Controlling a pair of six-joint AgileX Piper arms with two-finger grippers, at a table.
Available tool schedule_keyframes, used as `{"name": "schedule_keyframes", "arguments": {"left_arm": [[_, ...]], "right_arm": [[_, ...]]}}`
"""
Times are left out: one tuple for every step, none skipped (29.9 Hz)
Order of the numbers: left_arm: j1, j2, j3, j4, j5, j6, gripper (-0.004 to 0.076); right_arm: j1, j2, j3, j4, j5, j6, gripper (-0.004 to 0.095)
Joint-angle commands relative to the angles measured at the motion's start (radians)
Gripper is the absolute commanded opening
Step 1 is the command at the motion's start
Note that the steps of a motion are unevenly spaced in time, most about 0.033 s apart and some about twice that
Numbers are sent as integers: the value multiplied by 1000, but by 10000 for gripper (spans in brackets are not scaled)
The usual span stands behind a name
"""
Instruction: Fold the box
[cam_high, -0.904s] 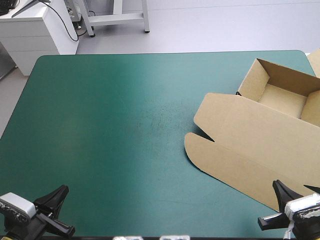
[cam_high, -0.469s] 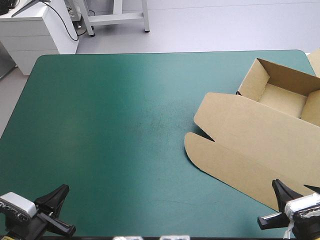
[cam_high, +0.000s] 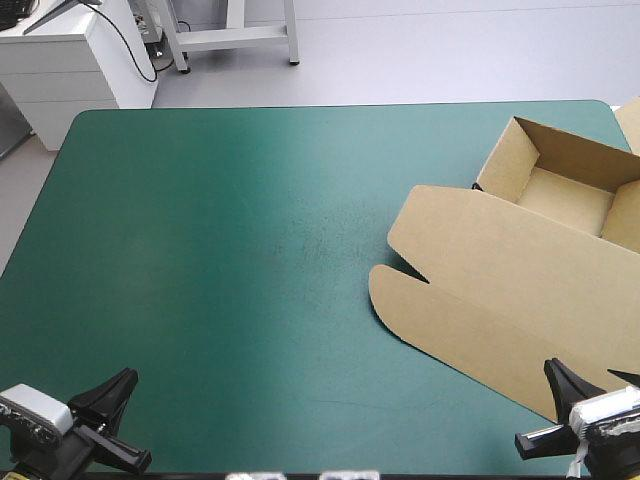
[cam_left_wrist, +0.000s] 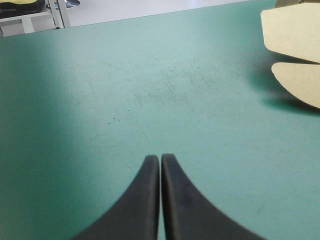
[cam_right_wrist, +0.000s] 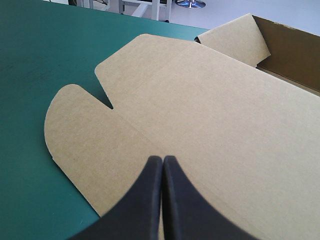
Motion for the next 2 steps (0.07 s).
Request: {"name": "schedule_keyframes", "arguments": {"left_arm": [[-6, -1, -22, -2, -79, 0, -8], [-6, -1, -22, -2, -79, 0, -8]], "right_arm": [[3, -25, -25, 5, -78, -1, -21], [3, -25, -25, 5, -78, -1, -21]]}}
